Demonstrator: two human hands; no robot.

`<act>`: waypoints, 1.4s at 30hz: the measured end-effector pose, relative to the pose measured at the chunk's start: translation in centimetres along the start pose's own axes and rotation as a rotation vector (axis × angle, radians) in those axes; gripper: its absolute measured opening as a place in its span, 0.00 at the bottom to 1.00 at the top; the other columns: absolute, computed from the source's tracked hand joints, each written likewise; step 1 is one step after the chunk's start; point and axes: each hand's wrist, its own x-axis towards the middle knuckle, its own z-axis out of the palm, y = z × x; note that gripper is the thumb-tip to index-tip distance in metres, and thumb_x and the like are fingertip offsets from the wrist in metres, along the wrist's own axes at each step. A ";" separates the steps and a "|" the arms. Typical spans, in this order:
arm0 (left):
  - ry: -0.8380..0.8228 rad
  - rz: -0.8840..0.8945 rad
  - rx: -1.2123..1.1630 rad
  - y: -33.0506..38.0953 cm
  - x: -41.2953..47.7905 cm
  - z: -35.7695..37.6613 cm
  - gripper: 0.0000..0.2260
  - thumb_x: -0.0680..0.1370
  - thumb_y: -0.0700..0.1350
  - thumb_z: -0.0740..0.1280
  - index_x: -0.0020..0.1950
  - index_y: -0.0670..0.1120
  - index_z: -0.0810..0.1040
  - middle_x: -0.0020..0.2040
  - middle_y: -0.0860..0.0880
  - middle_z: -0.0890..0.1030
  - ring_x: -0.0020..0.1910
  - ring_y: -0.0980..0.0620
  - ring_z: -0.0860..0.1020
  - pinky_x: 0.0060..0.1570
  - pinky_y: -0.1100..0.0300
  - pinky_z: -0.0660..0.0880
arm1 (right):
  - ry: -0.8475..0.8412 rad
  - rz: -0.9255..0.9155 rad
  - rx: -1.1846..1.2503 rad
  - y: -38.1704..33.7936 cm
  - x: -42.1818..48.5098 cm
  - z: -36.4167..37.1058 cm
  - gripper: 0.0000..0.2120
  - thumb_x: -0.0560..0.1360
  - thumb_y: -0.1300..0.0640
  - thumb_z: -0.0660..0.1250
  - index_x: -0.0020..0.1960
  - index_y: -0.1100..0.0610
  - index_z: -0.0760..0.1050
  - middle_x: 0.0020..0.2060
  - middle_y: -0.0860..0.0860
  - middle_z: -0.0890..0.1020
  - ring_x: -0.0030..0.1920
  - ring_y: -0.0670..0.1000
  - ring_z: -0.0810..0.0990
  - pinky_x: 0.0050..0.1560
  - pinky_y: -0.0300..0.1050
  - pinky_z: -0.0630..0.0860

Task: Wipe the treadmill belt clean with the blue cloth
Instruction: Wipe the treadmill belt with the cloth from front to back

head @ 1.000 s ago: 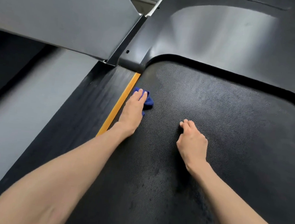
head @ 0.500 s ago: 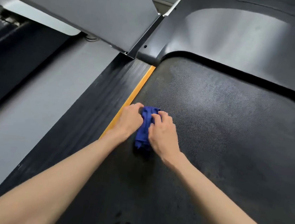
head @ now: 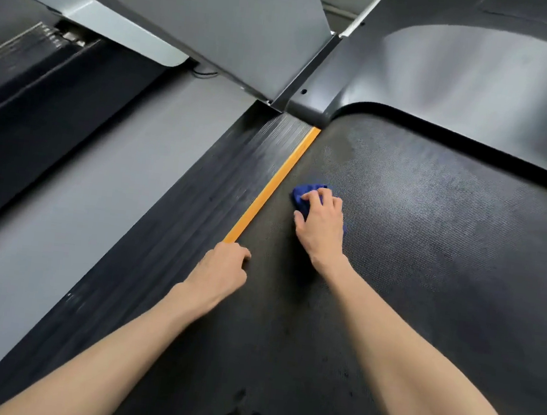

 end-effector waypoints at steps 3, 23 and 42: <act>-0.083 0.021 0.067 -0.4 -0.6 -0.6 0.23 0.76 0.32 0.57 0.69 0.46 0.71 0.70 0.48 0.70 0.66 0.46 0.71 0.65 0.53 0.69 | -0.054 -0.251 0.100 -0.3 -2.6 1.1 0.11 0.72 0.59 0.67 0.54 0.59 0.75 0.54 0.56 0.75 0.53 0.59 0.71 0.56 0.54 0.71; 0.087 -0.008 -0.001 0.6 -2.3 -1.5 0.16 0.76 0.37 0.59 0.54 0.51 0.81 0.55 0.49 0.81 0.55 0.49 0.78 0.56 0.53 0.75 | -0.193 -0.657 -0.047 1.4 -6.0 0.7 0.22 0.73 0.65 0.60 0.66 0.52 0.72 0.66 0.55 0.73 0.60 0.58 0.73 0.57 0.54 0.71; -0.038 0.026 -0.034 2.6 -1.8 -1.4 0.19 0.74 0.33 0.56 0.48 0.52 0.82 0.56 0.50 0.80 0.51 0.52 0.79 0.49 0.54 0.78 | 0.177 0.235 -0.065 14.4 -6.9 -4.7 0.27 0.68 0.70 0.56 0.65 0.59 0.72 0.66 0.60 0.70 0.61 0.65 0.68 0.66 0.54 0.61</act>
